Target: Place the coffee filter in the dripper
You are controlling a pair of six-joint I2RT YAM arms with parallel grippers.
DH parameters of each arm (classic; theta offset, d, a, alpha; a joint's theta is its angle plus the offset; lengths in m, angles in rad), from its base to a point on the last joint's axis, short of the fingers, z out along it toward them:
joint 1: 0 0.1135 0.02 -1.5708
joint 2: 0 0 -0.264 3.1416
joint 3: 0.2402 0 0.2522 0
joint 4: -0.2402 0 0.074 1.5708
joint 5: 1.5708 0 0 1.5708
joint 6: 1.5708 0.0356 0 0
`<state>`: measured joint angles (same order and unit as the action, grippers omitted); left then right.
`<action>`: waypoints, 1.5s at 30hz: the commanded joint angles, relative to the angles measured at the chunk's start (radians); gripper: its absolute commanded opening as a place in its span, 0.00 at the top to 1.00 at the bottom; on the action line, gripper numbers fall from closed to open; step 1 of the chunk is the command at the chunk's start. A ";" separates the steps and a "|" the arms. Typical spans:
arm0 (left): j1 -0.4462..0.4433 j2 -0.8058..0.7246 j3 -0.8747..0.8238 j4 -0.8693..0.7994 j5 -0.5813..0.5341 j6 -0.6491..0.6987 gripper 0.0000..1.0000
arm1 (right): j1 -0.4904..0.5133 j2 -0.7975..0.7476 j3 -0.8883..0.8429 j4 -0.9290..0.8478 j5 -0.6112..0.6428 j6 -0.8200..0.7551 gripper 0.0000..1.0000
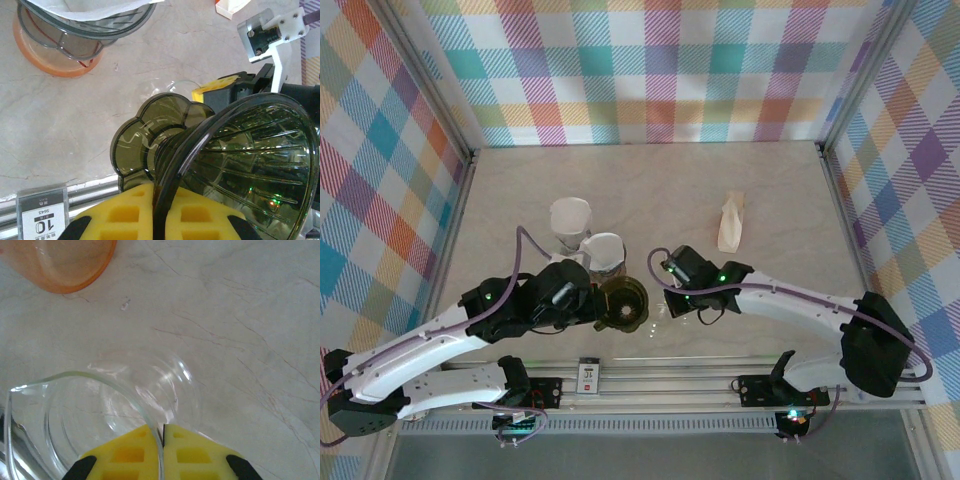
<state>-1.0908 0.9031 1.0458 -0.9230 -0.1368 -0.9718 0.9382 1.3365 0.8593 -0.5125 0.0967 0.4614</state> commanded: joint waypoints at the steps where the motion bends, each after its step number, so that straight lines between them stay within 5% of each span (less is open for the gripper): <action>1: -0.009 -0.015 0.003 -0.005 -0.023 0.006 1.00 | 0.019 0.015 0.014 0.035 0.009 0.033 0.87; 15: -0.009 0.059 0.027 0.035 0.013 0.019 1.00 | -0.042 -0.200 -0.051 -0.019 0.197 0.088 0.35; 26: 0.074 0.291 0.147 0.071 0.184 0.087 1.00 | -0.164 -0.498 -0.105 -0.158 0.257 0.046 0.28; 45: 0.146 0.433 0.149 0.149 0.257 0.092 1.00 | -0.169 -0.583 -0.160 -0.177 0.235 0.048 0.26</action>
<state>-0.9539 1.3228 1.1820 -0.8036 0.0971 -0.8921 0.7780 0.7635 0.7139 -0.6781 0.3325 0.5163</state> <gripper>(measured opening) 0.090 0.735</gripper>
